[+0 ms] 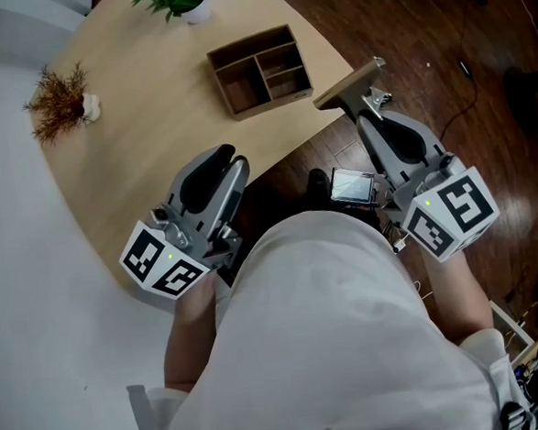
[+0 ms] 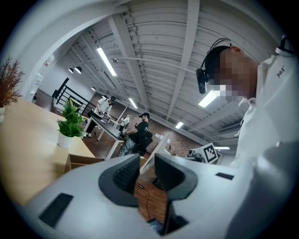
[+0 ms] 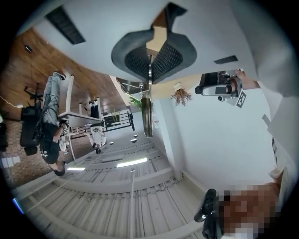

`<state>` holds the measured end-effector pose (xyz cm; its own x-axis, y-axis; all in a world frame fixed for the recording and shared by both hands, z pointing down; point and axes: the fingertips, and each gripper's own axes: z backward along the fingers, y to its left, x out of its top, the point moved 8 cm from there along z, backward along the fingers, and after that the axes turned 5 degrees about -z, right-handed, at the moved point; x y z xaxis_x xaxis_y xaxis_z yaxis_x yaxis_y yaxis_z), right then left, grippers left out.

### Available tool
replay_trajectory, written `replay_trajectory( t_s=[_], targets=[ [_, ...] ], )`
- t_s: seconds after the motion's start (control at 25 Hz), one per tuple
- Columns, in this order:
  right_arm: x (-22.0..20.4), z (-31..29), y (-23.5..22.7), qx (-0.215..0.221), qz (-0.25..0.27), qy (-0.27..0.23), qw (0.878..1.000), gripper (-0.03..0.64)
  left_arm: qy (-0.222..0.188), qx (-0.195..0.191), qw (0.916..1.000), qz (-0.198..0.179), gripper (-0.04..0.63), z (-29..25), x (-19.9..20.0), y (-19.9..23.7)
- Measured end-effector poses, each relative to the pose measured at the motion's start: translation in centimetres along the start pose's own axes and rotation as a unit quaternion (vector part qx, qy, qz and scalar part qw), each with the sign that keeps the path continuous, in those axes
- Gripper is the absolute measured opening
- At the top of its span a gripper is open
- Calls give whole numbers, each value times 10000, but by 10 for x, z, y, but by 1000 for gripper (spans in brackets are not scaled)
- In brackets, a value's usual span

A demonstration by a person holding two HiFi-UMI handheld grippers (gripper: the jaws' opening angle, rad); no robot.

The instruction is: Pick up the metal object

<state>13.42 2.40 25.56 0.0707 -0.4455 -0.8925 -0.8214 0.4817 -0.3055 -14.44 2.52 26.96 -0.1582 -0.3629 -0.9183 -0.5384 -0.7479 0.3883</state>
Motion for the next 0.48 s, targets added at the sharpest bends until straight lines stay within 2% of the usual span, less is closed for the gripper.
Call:
replay_trajectory(
  t_s=[0.32,0.48],
  targets=[
    [-5,-3,-6,29,-337,6,9994,5,22,-10,10000,73,80,1,-4,2],
    [-5,-3,-6,48,-347,36,9994,5,17,-5,10000,71,80,1,-4,1]
  ],
)
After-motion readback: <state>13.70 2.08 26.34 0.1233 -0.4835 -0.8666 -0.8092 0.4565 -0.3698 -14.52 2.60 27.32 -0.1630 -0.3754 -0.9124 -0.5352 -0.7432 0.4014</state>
